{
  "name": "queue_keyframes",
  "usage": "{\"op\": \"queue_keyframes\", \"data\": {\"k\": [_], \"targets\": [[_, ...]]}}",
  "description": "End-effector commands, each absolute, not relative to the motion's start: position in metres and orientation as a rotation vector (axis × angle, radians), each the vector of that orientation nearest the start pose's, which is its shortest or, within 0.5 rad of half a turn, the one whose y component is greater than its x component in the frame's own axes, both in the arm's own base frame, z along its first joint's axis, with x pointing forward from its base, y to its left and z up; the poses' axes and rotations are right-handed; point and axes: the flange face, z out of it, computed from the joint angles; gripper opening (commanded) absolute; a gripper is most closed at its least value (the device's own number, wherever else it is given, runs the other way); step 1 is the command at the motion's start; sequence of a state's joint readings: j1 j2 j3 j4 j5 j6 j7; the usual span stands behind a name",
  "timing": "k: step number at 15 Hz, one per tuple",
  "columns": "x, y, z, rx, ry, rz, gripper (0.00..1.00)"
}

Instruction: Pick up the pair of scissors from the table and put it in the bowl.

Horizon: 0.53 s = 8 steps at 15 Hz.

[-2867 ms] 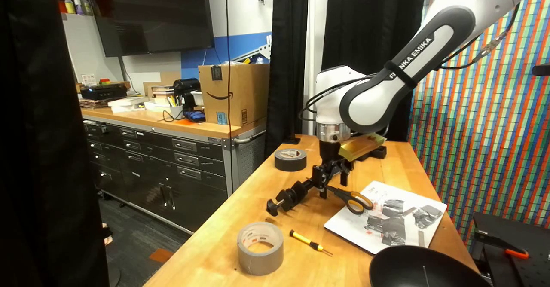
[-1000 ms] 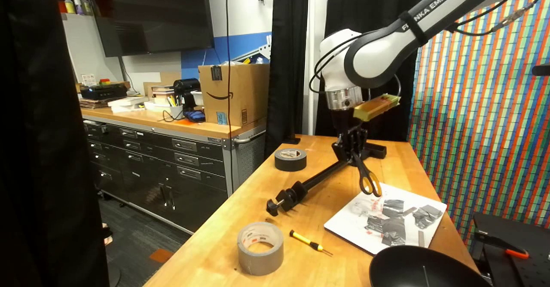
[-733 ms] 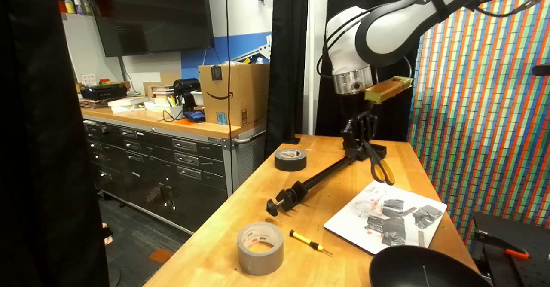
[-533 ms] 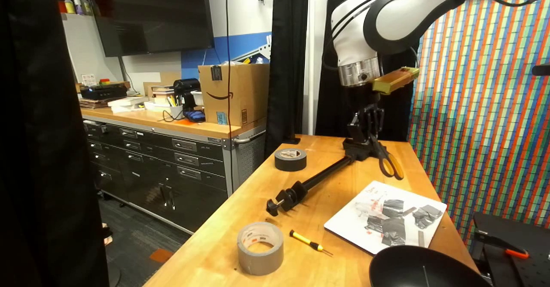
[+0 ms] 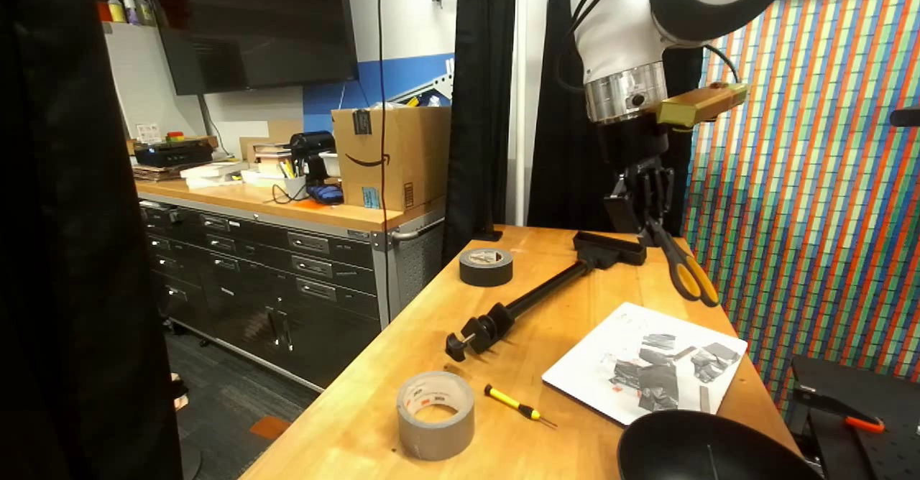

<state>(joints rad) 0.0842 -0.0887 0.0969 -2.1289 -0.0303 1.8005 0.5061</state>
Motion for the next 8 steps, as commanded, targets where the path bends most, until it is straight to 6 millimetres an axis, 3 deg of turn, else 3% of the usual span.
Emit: {"op": "queue_keyframes", "data": {"k": [1, 5, 8], "targets": [[0.464, 0.127, 0.451, -3.127, 0.57, 0.372, 0.09], [0.451, 0.171, 0.448, -3.061, 0.591, 0.402, 0.1], [0.441, 0.189, 0.435, -3.025, 0.587, 0.429, 0.09]]}}
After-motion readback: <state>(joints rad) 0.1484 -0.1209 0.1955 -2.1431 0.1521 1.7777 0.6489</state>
